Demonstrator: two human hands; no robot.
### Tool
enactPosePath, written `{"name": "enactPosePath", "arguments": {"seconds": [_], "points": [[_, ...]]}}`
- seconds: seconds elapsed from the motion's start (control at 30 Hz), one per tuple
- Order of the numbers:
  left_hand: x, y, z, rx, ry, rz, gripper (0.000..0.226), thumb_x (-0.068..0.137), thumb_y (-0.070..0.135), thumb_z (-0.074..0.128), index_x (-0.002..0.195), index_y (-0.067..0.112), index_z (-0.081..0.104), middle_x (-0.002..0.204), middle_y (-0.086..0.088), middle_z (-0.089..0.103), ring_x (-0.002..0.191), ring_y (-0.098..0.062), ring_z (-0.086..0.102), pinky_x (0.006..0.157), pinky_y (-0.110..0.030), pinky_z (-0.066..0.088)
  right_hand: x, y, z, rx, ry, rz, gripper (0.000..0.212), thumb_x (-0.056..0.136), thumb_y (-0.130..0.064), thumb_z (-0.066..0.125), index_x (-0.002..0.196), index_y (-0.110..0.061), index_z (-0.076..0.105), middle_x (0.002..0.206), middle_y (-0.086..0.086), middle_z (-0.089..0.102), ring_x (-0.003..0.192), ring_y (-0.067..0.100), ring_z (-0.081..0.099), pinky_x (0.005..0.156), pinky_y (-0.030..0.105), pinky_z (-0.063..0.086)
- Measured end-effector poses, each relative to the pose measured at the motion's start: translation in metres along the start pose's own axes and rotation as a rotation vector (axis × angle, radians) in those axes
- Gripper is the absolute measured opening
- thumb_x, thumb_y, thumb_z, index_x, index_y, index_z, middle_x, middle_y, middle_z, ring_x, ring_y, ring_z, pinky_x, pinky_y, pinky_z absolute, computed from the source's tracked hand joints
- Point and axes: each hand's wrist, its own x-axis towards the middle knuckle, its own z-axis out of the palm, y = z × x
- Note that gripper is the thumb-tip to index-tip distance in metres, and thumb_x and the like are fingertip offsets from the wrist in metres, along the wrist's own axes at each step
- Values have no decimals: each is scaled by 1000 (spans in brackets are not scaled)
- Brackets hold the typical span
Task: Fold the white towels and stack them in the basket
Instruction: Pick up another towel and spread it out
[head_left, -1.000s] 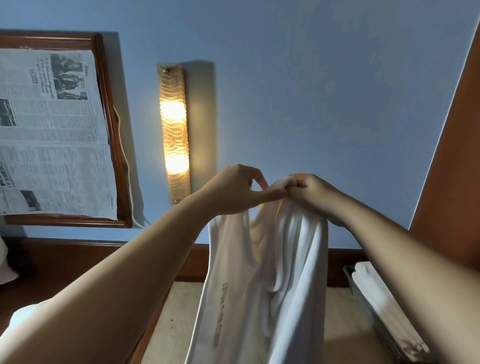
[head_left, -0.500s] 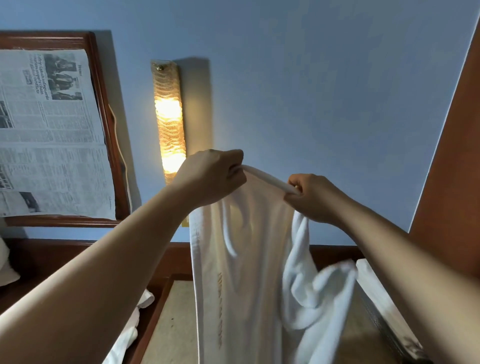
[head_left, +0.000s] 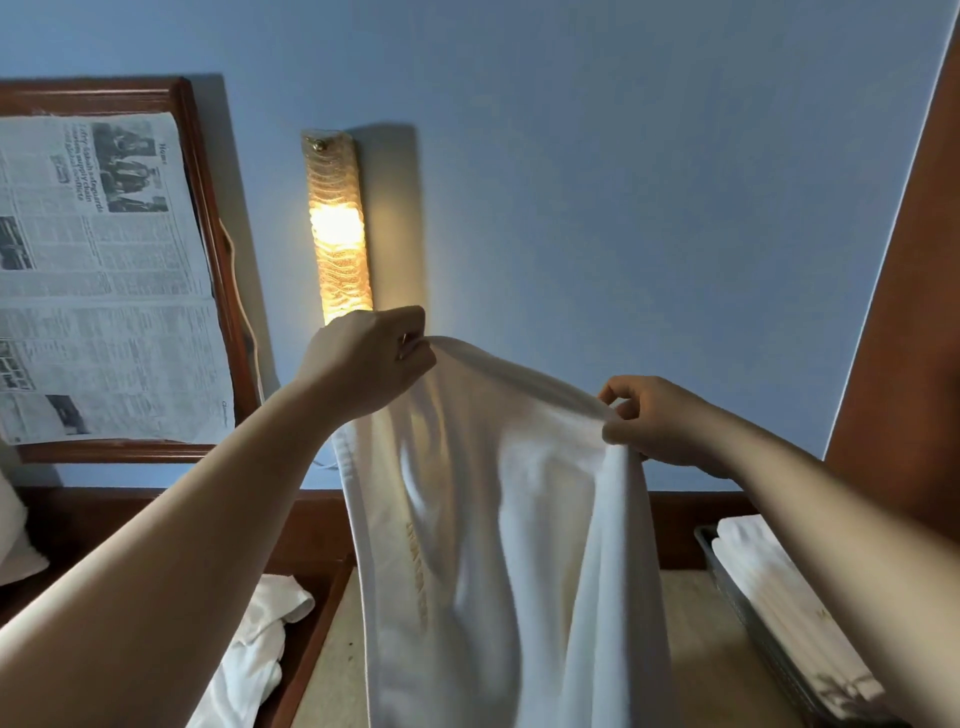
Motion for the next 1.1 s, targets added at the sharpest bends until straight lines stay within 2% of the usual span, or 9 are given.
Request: {"name": "enactPosePath", "arguments": {"seconds": [0.17,0.37,0.47,0.53,0.6,0.67,0.8,0.87,1.1], "points": [[-7,-1,3,-65,9,-90,23,89,39,56,76,22,48,61,2,53,63,-29,50,58,-33,41,-5,10,8,-79,154,-5,10,87,-17,69,94,-23,64,82,-1,69,70,16,60,62,30,44],[1,3,7,-65,-97,-190,23,91,38,63,73,25,55,65,2,58,66,-17,54,57,-30,36,-5,6,8,-72,148,-49,16,84,-11,75,93,-23,70,84,-1,74,81,22,71,70,36,57],[-2,6,15,-124,-129,-267,20,89,40,68,76,26,61,68,2,60,69,-16,55,58,-29,37,-3,2,8,117,-36,-38,13,86,-6,79,97,-10,74,93,9,78,93,30,76,85,47,64],[-9,13,25,-165,-249,-265,10,88,36,71,92,29,65,66,4,61,67,-17,57,59,-30,42,-5,-3,12,263,-194,-38,15,94,-15,76,105,-4,76,105,15,78,101,30,75,89,47,63],[-19,30,32,-280,-406,-193,35,84,23,74,114,35,63,60,5,58,59,-15,52,60,-32,43,-5,-10,19,380,-276,-17,30,101,-27,65,114,-2,75,113,17,76,106,29,74,88,44,62],[-27,51,36,-491,-475,-120,44,82,16,76,119,36,63,51,7,46,51,-14,39,54,-29,35,-3,-17,29,486,-270,22,35,104,-31,58,117,-2,73,113,18,76,102,27,74,86,42,61],[-31,80,47,-567,-489,-45,34,88,50,78,117,38,65,52,7,39,50,-12,32,53,-28,24,2,-22,44,652,-133,93,33,108,-25,54,104,2,73,90,21,71,78,29,68,75,40,56],[-29,86,53,-578,-479,-86,35,88,60,74,114,39,65,52,7,40,50,-11,32,53,-29,23,1,-21,45,726,-106,104,34,107,-26,55,101,1,74,89,23,67,79,33,64,79,44,52],[-31,93,59,-771,-226,-172,24,90,49,78,102,30,72,51,10,35,51,-11,31,54,-27,24,-2,-21,33,854,-158,92,45,106,-35,57,120,6,72,119,35,66,103,38,64,95,48,51]]}}
